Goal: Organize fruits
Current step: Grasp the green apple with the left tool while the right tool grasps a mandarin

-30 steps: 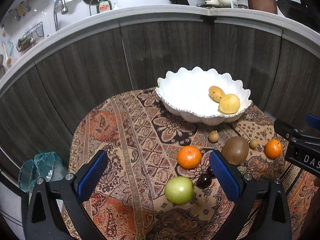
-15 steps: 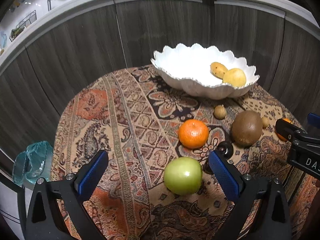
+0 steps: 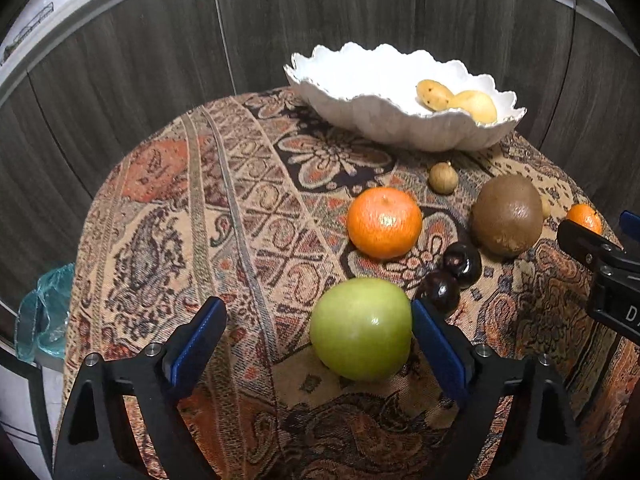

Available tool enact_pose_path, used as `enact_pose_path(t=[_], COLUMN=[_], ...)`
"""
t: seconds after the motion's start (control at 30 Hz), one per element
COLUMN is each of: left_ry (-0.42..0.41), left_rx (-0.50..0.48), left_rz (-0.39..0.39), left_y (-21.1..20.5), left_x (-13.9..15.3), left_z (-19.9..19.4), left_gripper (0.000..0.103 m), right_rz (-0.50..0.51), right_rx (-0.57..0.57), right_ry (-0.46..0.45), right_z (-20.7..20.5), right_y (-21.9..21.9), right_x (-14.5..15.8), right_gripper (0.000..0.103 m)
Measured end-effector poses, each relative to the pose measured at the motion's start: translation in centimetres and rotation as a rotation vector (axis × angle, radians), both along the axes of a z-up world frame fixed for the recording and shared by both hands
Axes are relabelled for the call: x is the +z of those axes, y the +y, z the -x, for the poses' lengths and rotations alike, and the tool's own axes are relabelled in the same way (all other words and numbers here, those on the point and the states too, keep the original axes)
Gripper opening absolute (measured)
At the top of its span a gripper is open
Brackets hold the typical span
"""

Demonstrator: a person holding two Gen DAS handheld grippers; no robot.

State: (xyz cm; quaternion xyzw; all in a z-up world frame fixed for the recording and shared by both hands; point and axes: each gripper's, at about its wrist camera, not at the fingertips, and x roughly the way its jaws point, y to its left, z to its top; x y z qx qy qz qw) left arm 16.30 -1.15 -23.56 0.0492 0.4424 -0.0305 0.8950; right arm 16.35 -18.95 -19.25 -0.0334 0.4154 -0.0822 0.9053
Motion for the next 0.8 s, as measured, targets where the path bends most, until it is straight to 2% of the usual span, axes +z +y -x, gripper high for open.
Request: enact_pose_path(t=[0.23, 0.4, 0.63, 0.8], left_ry=[0.024, 0.018, 0.021, 0.01], left_rx=[-0.026, -0.064, -0.062, -0.045], left_rz=[0.014, 0.026, 0.021, 0.004], left_y=[-0.6, -1.1, -1.2, -1.8], left_x=[-0.8, -0.7, -0.4, 0.8], left_z=[-0.3, 0.0, 0.2, 0.3], left_gripper=[0.072, 0.048, 0.048, 0.048], right_rz=[-0.002, -0.013, -0.008, -0.006], right_rx=[-0.006, -0.016, -0.019, -0.032], right_ry=[0.008, 0.009, 0.002, -0.01], right_z=[-0.1, -0.1, 0.1, 0.3], right_y=[-0.2, -0.6, -0.7, -1.6], right_x=[-0.3, -0.4, -0.1, 0.7], right_gripper=[0.095, 0.095, 0.095, 0.095])
